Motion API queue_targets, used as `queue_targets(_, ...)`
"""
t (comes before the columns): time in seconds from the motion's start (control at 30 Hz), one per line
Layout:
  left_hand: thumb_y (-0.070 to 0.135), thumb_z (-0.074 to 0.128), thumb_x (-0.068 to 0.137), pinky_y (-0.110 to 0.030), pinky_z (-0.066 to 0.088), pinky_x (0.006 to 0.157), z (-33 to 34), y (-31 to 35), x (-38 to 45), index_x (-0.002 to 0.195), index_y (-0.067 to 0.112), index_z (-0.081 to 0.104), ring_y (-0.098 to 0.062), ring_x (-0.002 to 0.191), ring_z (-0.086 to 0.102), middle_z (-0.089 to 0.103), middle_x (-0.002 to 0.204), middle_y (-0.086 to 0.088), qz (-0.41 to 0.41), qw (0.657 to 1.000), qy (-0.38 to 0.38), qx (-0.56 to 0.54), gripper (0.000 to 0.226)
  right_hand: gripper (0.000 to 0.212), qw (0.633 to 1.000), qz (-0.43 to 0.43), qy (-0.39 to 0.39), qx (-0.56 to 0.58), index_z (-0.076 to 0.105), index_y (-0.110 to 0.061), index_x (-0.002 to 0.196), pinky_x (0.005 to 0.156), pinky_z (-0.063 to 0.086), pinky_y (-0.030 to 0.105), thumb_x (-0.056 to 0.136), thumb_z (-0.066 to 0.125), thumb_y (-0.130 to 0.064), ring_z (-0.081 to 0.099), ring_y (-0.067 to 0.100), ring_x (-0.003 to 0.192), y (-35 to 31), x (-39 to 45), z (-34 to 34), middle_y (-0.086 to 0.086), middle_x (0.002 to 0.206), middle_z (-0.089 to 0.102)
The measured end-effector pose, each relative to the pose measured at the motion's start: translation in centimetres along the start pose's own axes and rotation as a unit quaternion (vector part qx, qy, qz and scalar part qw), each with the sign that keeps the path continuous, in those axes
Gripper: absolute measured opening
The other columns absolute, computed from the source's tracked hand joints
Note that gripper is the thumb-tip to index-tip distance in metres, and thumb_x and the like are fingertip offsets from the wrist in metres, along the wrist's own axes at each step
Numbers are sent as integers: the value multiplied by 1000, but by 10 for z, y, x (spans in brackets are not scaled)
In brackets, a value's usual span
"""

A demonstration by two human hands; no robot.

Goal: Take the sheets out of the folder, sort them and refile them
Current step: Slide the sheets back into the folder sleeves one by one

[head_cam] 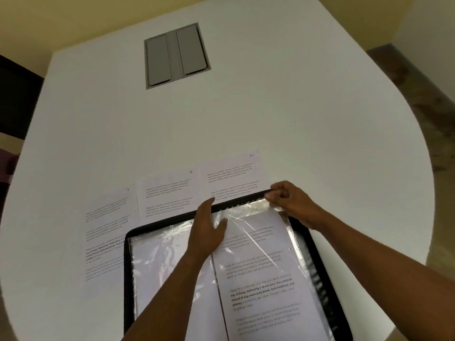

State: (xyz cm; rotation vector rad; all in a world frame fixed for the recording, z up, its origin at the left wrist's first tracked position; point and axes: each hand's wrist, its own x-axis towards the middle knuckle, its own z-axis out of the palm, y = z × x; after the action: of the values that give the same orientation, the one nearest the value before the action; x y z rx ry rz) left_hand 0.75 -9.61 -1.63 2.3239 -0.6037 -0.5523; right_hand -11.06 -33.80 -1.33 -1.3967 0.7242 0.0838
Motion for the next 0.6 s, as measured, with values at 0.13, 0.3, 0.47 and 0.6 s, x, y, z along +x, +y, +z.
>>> queue_targets(0.13, 35, 63, 90, -33, 29, 114, 9, -3, -36, 151, 23, 20, -16, 142, 27, 24, 157, 2, -22, 1000, 1, 12, 76, 46, 999, 51, 4, -17, 56, -18, 109, 70, 57, 34, 78, 78, -41, 69, 21, 82, 27, -38, 0, 8, 103, 68)
queue_targets(0.3, 40, 60, 91, -29, 25, 115, 19, -2, -84, 148, 23, 30, -15, 143, 27, 27, 156, 2, -40, 998, -37, 26, 66, 35, 977, 64, -31, -202, 61, -9, 85, 57, 49, 24, 79, 79, -39, 60, 14, 60, 44, -74, 4, 5, 72, 65)
queue_targets(0.47, 40, 60, 92, -24, 31, 111, 24, 5, -126, 142, 26, 39, -11, 135, 38, 39, 149, 6, -38, 997, -67, 8, 56, 35, 951, 55, -3, -305, 49, -9, 69, 64, 55, 39, 89, 68, -30, 69, 33, 67, 51, -95, 8, 9, 65, 61)
queue_targets(0.6, 45, 62, 90, -17, 40, 96, 26, 19, -154, 136, 33, 47, -5, 120, 49, 49, 141, 7, -58, 994, -78, -51, 50, 28, 987, 70, -54, -132, 51, -6, 77, 52, 53, 32, 94, 63, -24, 62, 26, 59, 34, -118, 21, 18, 74, 61)
